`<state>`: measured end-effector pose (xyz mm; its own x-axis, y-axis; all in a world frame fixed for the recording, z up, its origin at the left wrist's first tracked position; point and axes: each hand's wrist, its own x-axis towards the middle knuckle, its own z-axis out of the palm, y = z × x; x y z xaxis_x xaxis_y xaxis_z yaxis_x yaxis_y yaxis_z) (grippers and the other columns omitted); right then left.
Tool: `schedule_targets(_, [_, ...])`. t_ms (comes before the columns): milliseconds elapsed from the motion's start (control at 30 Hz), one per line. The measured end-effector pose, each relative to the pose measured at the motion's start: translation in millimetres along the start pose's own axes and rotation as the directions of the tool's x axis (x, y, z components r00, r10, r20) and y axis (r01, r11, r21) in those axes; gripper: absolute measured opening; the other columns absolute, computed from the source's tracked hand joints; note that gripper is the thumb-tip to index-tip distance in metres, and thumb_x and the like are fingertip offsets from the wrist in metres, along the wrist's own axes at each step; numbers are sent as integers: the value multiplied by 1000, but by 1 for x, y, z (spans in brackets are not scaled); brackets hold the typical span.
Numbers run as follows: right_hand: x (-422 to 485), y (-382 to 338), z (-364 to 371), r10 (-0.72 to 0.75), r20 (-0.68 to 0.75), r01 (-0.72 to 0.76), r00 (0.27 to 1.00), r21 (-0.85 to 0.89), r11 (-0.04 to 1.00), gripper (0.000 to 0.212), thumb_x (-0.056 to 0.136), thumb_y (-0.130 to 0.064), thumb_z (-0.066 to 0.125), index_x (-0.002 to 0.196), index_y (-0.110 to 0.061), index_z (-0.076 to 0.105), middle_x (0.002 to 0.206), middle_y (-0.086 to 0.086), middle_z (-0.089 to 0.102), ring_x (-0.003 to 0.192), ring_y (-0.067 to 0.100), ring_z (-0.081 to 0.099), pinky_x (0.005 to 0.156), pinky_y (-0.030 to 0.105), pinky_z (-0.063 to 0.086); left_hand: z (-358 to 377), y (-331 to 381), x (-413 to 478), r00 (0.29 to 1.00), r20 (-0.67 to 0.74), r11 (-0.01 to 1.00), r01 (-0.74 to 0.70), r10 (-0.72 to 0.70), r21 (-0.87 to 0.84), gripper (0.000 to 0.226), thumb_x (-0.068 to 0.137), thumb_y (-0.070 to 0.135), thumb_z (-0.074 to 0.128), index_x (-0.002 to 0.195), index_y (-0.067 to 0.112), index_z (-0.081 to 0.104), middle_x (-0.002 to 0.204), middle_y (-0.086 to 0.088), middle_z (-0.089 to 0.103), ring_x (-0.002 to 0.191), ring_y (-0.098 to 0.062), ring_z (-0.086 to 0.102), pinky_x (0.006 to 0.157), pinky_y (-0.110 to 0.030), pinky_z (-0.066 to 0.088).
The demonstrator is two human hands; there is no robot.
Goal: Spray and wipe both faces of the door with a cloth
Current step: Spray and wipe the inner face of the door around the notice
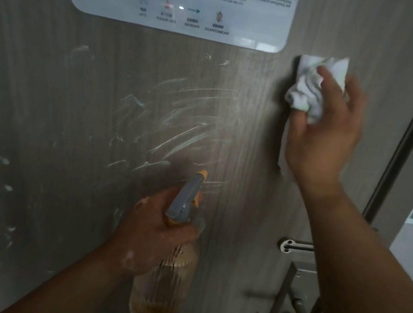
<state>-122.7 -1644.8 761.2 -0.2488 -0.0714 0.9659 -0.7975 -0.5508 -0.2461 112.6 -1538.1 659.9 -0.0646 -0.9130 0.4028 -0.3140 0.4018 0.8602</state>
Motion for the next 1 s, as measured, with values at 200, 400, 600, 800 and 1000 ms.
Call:
schedule_targets(200, [0, -3, -1, -25, 9, 25, 1000, -7, 1000, 47, 95, -24, 71, 142, -24, 61, 146, 15, 52, 127, 29, 55, 100, 19, 39, -4, 29, 13, 998, 35, 999, -49, 49, -6, 27, 81, 4, 77, 93, 27, 70, 58, 6, 53, 54, -11, 52, 53, -26, 47])
schedule_targets(400, [0, -5, -5, -37, 27, 37, 999, 0, 999, 48, 93, -18, 72, 141, -20, 62, 146, 18, 51, 126, 32, 55, 101, 0, 24, -2, 59, 18, 996, -13, 996, -85, 84, -13, 25, 81, 4, 76, 93, 24, 68, 55, 10, 51, 50, -6, 48, 49, -17, 43])
schedule_targets(600, [0, -3, -7, -51, 60, 49, 997, 29, 998, 50, 92, -13, 71, 141, -20, 62, 147, 20, 50, 125, 36, 54, 103, 1, 21, 4, 69, 18, 991, -117, 998, -62, 58, -28, 17, 79, 3, 76, 87, 16, 67, 60, 2, 56, 58, -12, 55, 53, -25, 47])
schedule_targets(800, [1, -3, -8, -59, 65, 56, 996, 47, 997, 46, 96, -18, 67, 142, -19, 61, 147, 19, 50, 123, 39, 55, 97, 18, 32, -1, 80, 14, 981, -191, 996, -56, 41, -73, 32, 78, -1, 77, 98, 23, 71, 58, 4, 55, 54, -14, 53, 51, -26, 46])
schedule_targets(1000, [0, -5, -7, -19, 63, 17, 998, 31, 999, 46, 96, -18, 67, 141, -22, 61, 149, 17, 49, 125, 38, 54, 95, 17, 30, -5, 82, 13, 971, -235, 998, -57, 49, -27, 31, 79, 0, 77, 98, 23, 72, 56, 6, 55, 52, -6, 51, 49, -18, 45])
